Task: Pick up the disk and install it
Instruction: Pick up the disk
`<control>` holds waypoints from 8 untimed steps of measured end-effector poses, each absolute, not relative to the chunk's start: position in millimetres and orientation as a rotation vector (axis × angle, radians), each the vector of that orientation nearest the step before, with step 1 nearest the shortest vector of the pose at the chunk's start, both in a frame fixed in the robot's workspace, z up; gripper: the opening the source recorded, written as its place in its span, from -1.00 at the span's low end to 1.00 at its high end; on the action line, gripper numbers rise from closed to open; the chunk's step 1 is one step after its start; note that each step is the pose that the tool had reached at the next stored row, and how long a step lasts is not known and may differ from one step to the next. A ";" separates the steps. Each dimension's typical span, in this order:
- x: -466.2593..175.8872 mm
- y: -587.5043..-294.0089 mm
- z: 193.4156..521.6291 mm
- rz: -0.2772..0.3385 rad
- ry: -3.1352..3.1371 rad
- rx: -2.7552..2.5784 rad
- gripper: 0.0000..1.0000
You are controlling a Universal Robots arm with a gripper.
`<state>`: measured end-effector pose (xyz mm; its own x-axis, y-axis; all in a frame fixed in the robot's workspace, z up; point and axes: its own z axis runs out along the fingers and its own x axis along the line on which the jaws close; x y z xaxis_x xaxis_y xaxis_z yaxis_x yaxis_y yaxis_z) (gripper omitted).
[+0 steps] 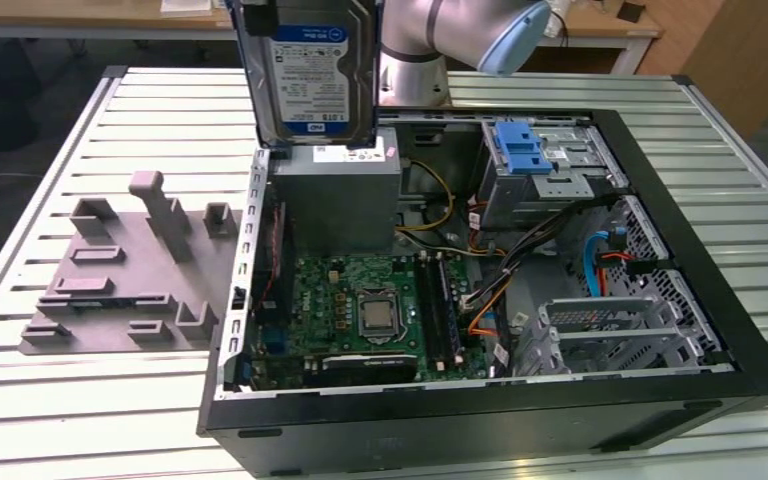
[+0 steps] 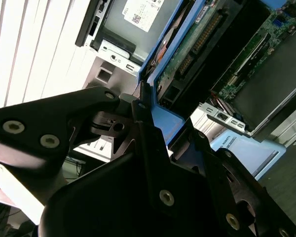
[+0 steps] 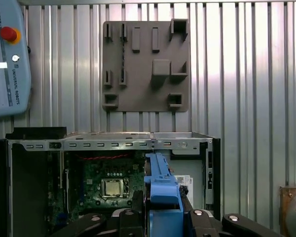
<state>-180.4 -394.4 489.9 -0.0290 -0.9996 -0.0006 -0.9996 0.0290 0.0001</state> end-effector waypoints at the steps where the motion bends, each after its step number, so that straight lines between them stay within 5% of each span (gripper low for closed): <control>1: -180.1 -395.1 489.7 0.001 2.253 -2.189 -0.27; 8: -154.9 -395.9 489.4 0.001 2.253 -2.189 -0.27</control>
